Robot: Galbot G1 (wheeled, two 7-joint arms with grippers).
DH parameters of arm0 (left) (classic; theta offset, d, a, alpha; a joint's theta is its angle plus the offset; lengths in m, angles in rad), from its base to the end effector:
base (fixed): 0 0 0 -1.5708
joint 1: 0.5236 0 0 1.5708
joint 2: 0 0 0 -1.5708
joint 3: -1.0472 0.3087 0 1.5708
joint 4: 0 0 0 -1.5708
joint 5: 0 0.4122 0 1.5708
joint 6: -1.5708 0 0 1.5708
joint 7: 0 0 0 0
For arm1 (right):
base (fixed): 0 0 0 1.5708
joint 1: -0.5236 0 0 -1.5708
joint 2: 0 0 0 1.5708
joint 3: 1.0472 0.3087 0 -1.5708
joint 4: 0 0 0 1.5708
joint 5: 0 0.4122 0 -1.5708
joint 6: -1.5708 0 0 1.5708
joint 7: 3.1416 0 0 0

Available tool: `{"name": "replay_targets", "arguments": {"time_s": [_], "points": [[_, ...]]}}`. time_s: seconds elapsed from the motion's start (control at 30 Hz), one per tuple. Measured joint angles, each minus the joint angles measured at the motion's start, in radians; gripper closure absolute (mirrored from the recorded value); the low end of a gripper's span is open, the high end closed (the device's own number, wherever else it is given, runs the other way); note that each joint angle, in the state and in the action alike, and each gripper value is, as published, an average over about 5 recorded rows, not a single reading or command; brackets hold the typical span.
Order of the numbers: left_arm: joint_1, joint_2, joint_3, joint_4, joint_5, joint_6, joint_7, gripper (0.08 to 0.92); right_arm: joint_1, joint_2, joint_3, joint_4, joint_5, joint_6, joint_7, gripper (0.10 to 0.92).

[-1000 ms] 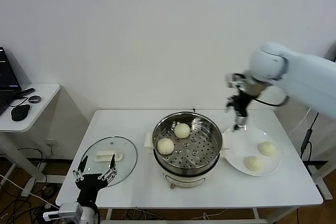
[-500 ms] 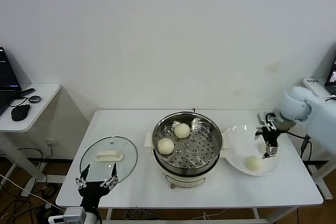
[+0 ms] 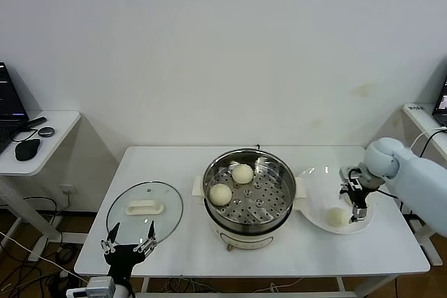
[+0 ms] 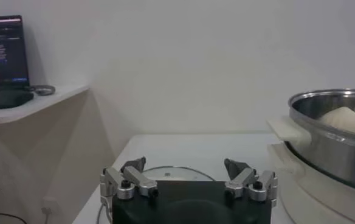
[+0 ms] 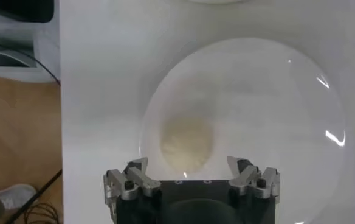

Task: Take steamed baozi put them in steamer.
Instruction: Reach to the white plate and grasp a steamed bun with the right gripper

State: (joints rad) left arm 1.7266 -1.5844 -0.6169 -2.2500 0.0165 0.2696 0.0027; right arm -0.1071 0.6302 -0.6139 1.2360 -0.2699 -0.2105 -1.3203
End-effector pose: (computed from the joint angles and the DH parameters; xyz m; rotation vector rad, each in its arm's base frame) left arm 0.2169 0.0292 -0.2397 0.1251 -2.8670 -0.0763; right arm 0.5383 -0.1506 -0.1907 1.2098 -1.2218 1.2679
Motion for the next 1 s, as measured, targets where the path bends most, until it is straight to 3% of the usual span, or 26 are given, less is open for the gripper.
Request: {"name": "replay_targets", "arguments": {"time_s": [1.0], "points": [[-0.006,0.001,-0.004,0.027,0.002,-0.004,0.001,0.177,-0.081,0.097,0.076,-0.150,-0.061,0.014,0.028,0.230]]}}
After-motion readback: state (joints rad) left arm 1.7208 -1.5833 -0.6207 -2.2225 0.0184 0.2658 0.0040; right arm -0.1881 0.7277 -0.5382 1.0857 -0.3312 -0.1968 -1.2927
